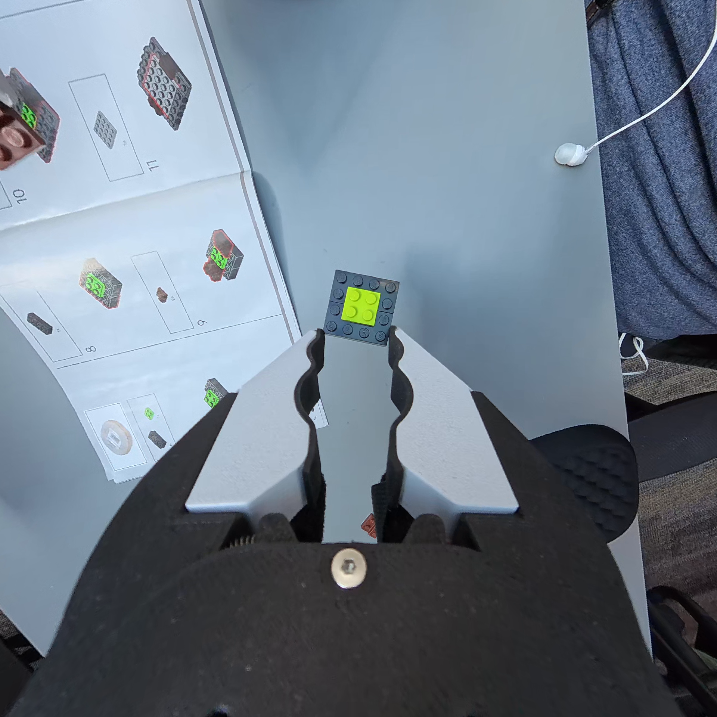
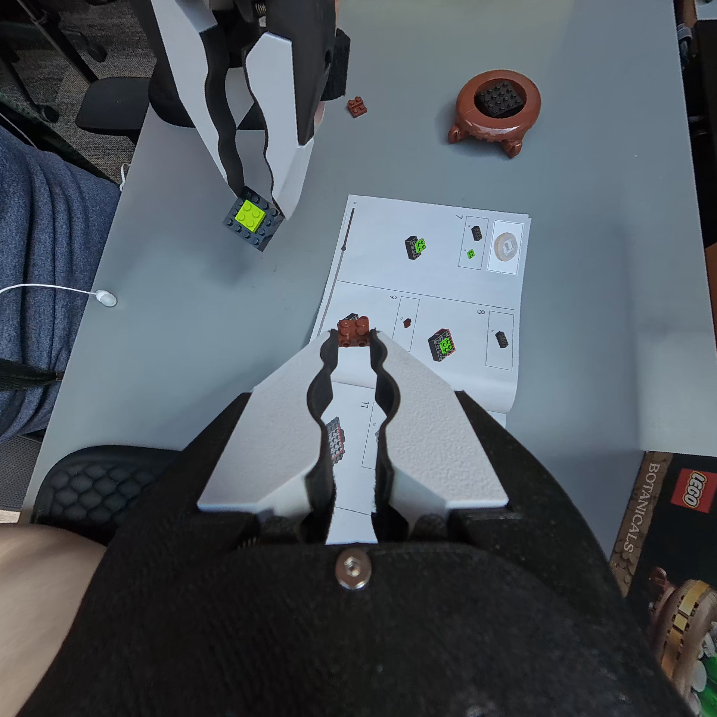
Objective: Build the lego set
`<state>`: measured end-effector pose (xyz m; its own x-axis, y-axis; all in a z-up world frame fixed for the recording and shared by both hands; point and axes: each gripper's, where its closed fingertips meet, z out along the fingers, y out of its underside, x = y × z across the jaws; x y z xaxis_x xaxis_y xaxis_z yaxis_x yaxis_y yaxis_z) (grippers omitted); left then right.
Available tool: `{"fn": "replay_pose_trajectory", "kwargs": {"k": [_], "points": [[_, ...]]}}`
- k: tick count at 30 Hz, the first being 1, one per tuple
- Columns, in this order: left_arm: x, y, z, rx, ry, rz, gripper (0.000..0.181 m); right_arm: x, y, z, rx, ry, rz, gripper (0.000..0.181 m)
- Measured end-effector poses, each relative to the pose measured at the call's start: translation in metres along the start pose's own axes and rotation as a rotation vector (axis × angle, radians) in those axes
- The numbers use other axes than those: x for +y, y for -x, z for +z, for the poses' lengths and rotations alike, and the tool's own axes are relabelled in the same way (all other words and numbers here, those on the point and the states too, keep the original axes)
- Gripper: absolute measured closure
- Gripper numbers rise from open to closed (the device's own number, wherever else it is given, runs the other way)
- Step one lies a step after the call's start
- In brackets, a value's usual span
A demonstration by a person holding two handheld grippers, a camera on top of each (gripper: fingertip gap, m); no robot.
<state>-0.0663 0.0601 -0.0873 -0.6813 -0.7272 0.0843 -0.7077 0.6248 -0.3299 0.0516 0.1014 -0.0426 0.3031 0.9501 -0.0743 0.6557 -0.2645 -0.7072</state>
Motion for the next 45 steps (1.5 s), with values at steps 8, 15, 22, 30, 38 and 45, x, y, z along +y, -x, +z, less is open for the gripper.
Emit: {"fn": "replay_pose_trajectory", "kwargs": {"k": [8, 15, 22, 30, 38, 45], "points": [[0.0, 0.0, -0.001, -0.005, -0.006, -0.009, 0.15, 0.0, 0.0, 0.001, -0.001, 0.003, 0.0, 0.166], [0.004, 0.0, 0.001, -0.015, -0.011, -0.027, 0.15, 0.0, 0.0, 0.001, -0.001, 0.002, -0.001, 0.166], [0.009, -0.001, 0.001, -0.021, -0.012, -0.052, 0.15, 0.0, 0.0, 0.001, -0.002, 0.004, -0.003, 0.166], [0.006, -0.001, -0.001, -0.026, -0.026, -0.048, 0.15, -0.001, 0.0, 0.001, -0.002, 0.003, -0.004, 0.166], [0.002, -0.001, 0.0, -0.019, -0.037, -0.029, 0.15, -0.001, 0.0, 0.001, -0.001, 0.001, -0.003, 0.166], [-0.013, 0.007, 0.005, 0.02, -0.036, 0.052, 0.15, 0.001, -0.001, 0.002, -0.002, 0.009, 0.003, 0.166]]}}
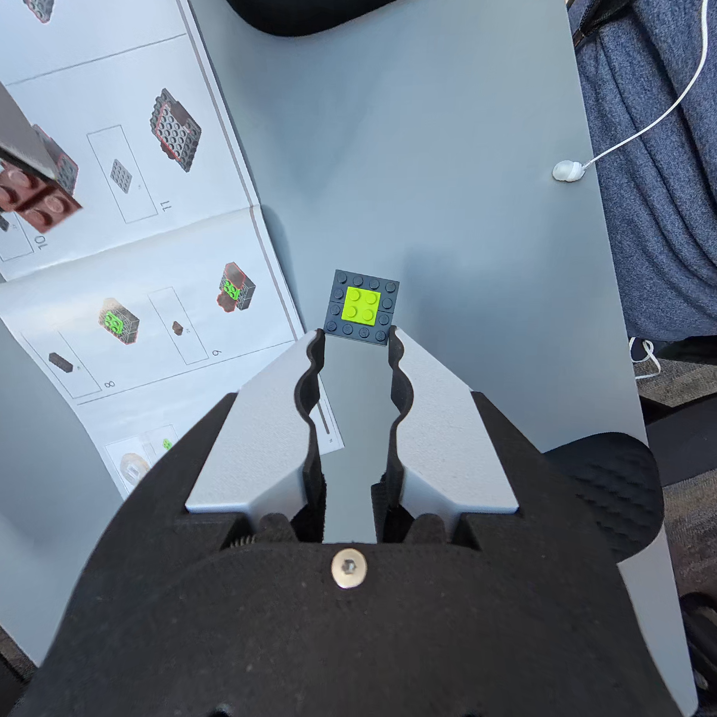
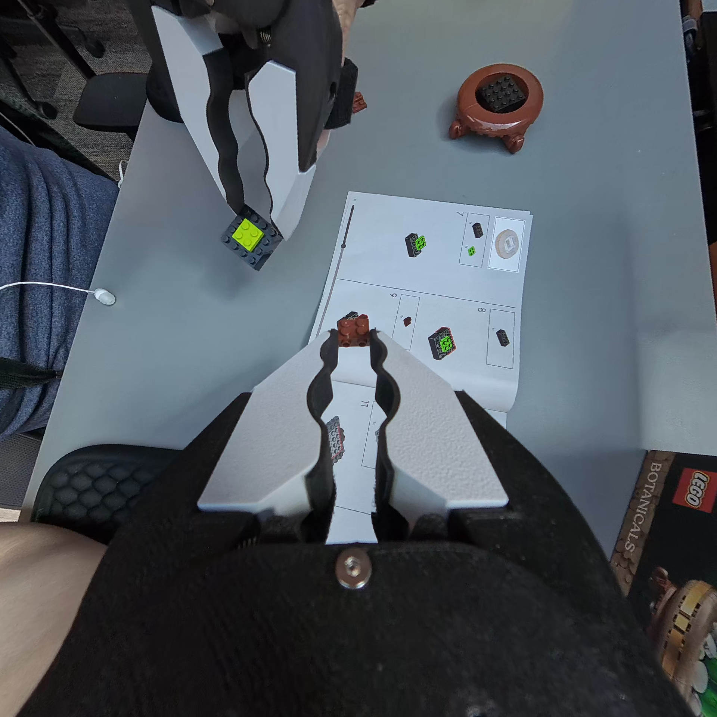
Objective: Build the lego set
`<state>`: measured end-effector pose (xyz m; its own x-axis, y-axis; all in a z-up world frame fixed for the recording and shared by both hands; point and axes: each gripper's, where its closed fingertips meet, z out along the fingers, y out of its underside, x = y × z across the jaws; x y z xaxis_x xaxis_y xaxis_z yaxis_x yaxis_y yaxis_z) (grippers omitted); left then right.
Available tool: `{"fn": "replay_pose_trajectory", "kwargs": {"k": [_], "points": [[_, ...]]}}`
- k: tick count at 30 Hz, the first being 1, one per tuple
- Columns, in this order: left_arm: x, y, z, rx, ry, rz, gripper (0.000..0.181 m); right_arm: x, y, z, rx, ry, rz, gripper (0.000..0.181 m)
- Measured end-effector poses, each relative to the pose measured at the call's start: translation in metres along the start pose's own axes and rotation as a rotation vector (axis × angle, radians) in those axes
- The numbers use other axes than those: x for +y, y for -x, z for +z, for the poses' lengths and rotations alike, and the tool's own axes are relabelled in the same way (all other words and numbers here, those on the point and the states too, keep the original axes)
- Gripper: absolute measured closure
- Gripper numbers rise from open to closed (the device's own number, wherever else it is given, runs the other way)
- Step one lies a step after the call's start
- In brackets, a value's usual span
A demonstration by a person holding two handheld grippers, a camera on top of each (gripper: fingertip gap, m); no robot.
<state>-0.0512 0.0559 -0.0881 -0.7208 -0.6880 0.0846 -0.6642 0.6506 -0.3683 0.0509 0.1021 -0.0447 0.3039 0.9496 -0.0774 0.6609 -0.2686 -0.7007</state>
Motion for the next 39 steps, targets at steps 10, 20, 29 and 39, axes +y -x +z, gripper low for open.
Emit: {"fn": "replay_pose_trajectory", "kwargs": {"k": [10, 20, 29, 39], "points": [[-0.0089, 0.001, -0.0006, 0.102, -0.021, 0.062, 0.15, 0.0042, -0.0039, -0.0008, 0.005, 0.003, 0.017, 0.166], [-0.0056, 0.0012, 0.0005, 0.11, -0.026, 0.068, 0.15, 0.0065, -0.0061, -0.0009, 0.006, 0.004, 0.027, 0.166], [-0.0064, 0.0016, 0.0001, 0.107, -0.021, 0.066, 0.15, 0.006, -0.0052, -0.0006, 0.006, 0.007, 0.022, 0.166], [-0.0058, 0.0011, 0.0003, 0.103, -0.013, 0.066, 0.15, 0.0054, -0.0047, -0.001, 0.006, 0.006, 0.019, 0.166]]}}
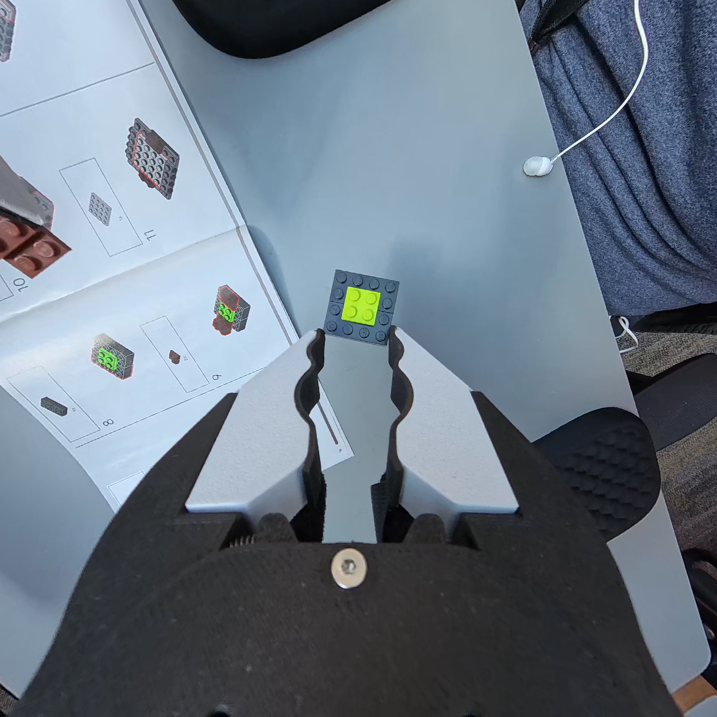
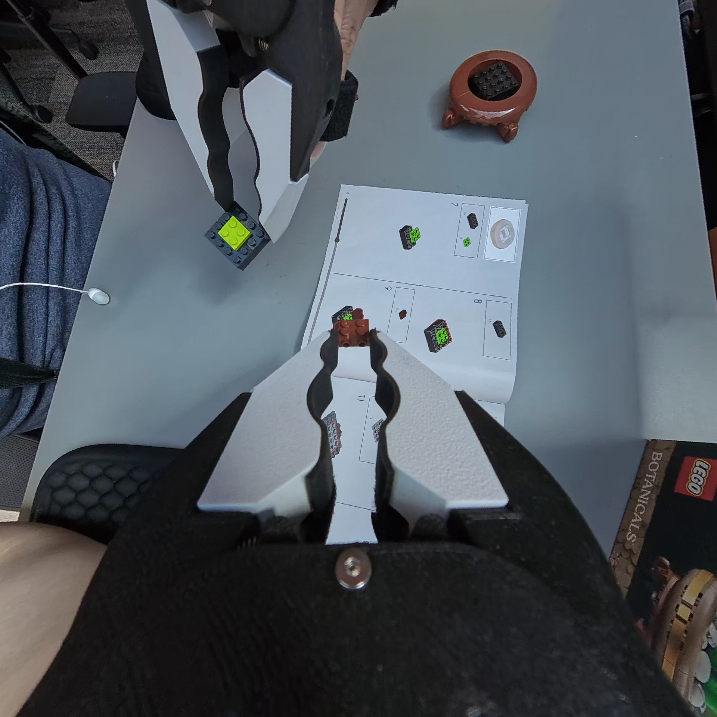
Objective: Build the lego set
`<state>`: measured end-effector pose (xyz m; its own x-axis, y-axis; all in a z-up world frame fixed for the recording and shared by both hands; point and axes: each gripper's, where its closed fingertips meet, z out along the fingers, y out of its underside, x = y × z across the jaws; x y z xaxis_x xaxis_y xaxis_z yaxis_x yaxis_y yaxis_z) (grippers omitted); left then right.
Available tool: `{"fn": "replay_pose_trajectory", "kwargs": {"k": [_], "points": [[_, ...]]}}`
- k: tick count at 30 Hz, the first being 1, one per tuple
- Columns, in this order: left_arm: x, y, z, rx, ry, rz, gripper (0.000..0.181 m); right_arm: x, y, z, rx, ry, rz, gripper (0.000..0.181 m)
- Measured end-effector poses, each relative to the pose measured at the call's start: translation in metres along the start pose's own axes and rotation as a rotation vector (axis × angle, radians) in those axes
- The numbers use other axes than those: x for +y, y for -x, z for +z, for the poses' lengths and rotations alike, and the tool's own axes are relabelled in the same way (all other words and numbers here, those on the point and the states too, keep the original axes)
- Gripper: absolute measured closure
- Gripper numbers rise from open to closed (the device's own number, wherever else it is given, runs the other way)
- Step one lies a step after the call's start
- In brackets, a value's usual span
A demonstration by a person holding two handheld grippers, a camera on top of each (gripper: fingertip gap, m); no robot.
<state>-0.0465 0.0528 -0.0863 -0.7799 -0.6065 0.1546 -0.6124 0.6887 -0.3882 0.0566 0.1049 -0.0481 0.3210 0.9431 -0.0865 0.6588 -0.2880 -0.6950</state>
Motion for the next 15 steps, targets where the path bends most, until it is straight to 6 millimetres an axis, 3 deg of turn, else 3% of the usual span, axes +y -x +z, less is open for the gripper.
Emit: {"fn": "replay_pose_trajectory", "kwargs": {"k": [15], "points": [[-0.0002, -0.0015, -0.0009, -0.007, 0.0, -0.001, 0.15, -0.0002, 0.0007, 0.0, 0.001, 0.002, -0.003, 0.166]]}}
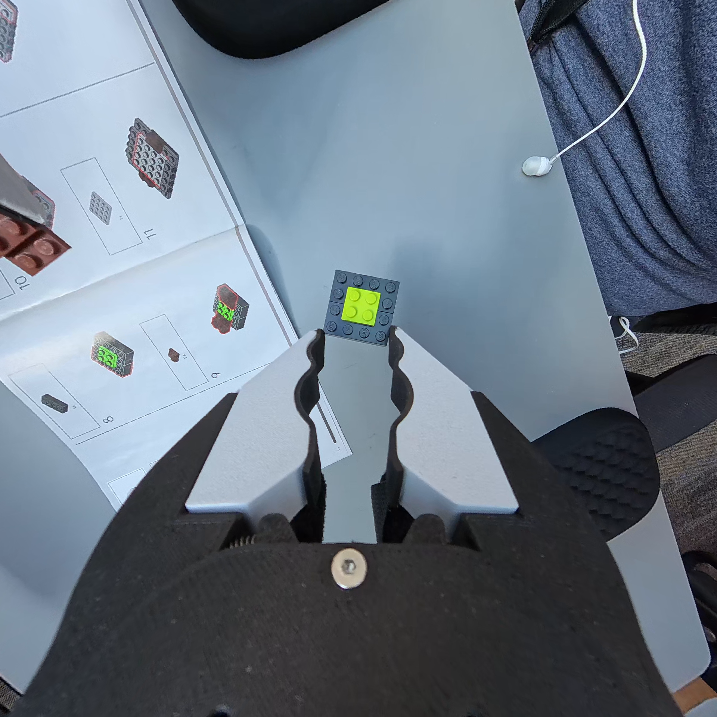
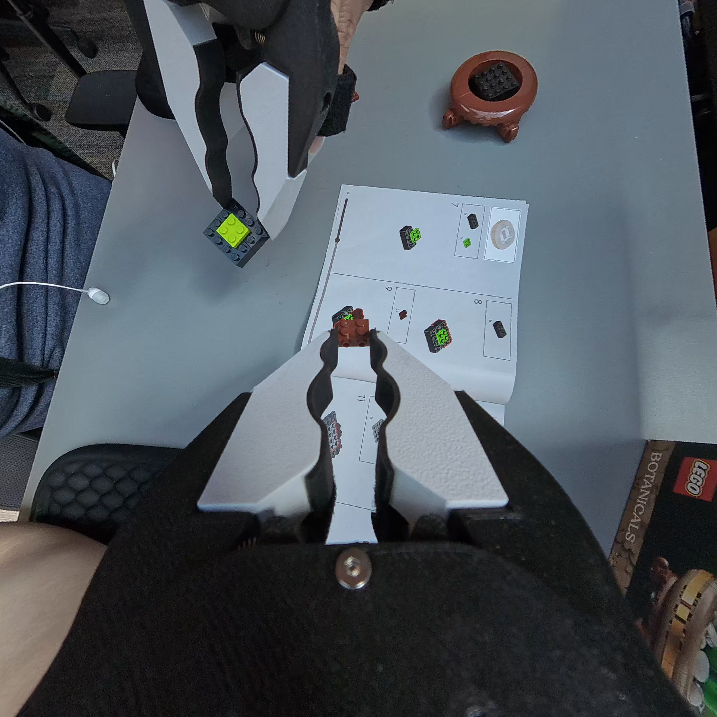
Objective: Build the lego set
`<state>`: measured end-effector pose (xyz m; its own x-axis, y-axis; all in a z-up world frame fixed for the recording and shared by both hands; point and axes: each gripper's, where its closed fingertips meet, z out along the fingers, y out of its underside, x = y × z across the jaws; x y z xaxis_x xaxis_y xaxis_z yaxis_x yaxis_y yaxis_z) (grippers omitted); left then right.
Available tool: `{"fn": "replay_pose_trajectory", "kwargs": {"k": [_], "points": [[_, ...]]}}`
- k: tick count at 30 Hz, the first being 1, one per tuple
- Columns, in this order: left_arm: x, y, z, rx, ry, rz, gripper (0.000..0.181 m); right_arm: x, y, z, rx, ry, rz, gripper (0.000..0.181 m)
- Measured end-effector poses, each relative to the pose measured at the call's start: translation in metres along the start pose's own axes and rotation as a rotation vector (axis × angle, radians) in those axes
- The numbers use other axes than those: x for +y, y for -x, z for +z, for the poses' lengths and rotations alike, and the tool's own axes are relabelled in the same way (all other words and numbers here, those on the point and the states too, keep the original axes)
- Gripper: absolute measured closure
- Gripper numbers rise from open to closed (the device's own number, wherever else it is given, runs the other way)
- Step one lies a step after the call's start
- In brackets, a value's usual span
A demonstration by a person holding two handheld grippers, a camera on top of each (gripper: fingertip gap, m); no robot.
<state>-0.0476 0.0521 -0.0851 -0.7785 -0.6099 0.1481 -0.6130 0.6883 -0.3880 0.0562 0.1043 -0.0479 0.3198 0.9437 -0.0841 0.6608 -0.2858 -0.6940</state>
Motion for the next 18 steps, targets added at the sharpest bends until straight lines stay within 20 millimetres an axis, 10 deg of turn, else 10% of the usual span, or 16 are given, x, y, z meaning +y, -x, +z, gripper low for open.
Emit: {"fn": "replay_pose_trajectory", "kwargs": {"k": [18], "points": [[0.0018, -0.0039, -0.0043, -0.008, -0.003, -0.014, 0.15, -0.0001, -0.0006, -0.0005, 0.001, -0.003, -0.001, 0.166]]}}
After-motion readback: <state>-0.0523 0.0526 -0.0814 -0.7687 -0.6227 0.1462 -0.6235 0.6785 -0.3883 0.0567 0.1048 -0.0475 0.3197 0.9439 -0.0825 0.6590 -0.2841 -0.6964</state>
